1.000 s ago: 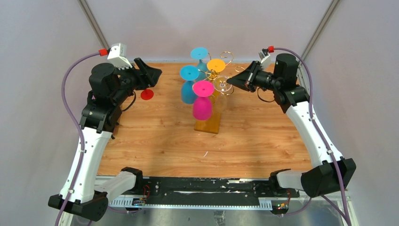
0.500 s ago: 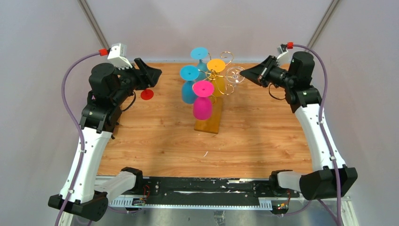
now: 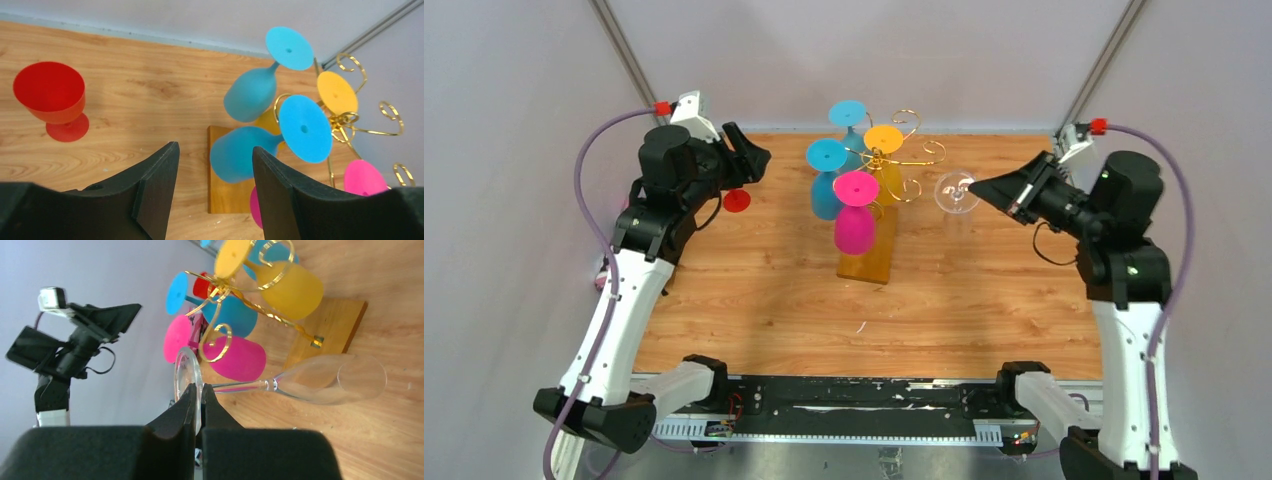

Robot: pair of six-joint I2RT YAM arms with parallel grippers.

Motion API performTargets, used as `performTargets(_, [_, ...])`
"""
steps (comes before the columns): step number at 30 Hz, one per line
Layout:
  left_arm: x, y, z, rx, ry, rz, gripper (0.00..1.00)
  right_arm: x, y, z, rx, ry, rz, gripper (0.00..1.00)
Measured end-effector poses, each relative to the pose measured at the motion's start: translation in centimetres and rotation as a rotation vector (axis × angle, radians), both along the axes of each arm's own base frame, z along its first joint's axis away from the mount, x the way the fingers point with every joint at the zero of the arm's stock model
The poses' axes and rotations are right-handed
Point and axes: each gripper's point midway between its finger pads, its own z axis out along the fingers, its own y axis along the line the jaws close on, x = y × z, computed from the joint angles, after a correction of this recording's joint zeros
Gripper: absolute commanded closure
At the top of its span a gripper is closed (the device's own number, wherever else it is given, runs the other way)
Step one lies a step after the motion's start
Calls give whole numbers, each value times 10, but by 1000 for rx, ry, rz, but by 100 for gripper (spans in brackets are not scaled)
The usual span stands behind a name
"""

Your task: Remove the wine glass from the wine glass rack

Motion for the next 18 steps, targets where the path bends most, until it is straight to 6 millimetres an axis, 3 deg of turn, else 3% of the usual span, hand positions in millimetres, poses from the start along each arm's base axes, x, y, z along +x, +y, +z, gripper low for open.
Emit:
performTargets(2, [6, -2, -9, 18, 28, 9, 40, -20, -7, 29, -43, -70, -38, 100])
performTargets(6, [13, -16, -8, 46, 41, -7, 39, -63, -22, 109, -102, -320, -125, 100])
performTargets(11, [14, -26, 36, 29, -61, -54, 31, -109, -16, 175, -39, -567, -95, 100])
performTargets(14, [5, -34, 74, -1, -185, -119, 26, -102, 1, 195, 79, -611, 25, 100])
performTargets(18, [-20, -56, 118, -63, -354, -276, 24, -59, 16, 204, 216, -578, 157, 100])
